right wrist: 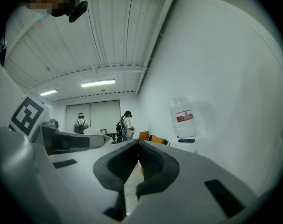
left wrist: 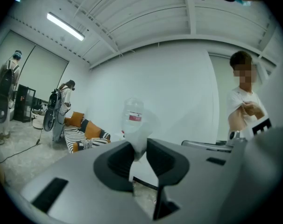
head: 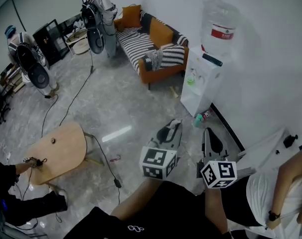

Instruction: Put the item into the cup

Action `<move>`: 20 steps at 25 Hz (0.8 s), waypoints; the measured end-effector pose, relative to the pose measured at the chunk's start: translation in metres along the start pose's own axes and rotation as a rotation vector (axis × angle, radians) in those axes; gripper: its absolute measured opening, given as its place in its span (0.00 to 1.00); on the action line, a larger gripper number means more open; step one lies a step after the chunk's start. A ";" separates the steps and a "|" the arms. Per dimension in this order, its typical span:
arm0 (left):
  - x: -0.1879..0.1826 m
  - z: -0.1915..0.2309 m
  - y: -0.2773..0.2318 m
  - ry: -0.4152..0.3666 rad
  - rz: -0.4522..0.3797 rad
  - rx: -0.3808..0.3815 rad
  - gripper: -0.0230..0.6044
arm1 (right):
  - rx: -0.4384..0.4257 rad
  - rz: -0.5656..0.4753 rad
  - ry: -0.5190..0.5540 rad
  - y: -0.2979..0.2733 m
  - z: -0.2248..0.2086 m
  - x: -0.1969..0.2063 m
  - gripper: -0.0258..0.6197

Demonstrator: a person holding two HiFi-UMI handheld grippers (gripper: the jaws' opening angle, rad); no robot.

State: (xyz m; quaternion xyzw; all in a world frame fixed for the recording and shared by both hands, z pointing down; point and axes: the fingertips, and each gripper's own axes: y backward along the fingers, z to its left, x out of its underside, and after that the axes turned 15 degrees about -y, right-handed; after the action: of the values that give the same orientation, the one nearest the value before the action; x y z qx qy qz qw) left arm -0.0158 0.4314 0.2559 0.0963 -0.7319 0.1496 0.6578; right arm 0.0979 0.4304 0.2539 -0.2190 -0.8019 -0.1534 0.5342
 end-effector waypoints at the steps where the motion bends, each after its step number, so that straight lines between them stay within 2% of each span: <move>1: 0.000 0.002 0.000 -0.002 -0.002 -0.011 0.17 | -0.003 0.000 0.001 0.001 -0.003 0.000 0.06; 7: -0.015 0.007 0.003 -0.034 -0.044 -0.048 0.17 | -0.025 -0.054 0.009 0.000 -0.010 -0.019 0.06; 13: -0.013 0.013 0.003 -0.039 -0.062 -0.060 0.17 | -0.051 -0.046 0.033 -0.004 -0.005 -0.010 0.06; 20: -0.010 0.027 -0.023 -0.040 -0.072 -0.055 0.17 | -0.030 -0.055 0.035 -0.026 -0.027 -0.012 0.06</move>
State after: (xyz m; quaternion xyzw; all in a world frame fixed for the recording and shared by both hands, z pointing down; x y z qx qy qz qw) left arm -0.0323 0.4001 0.2459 0.1075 -0.7449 0.1039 0.6502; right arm 0.1097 0.3930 0.2528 -0.2020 -0.7958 -0.1838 0.5405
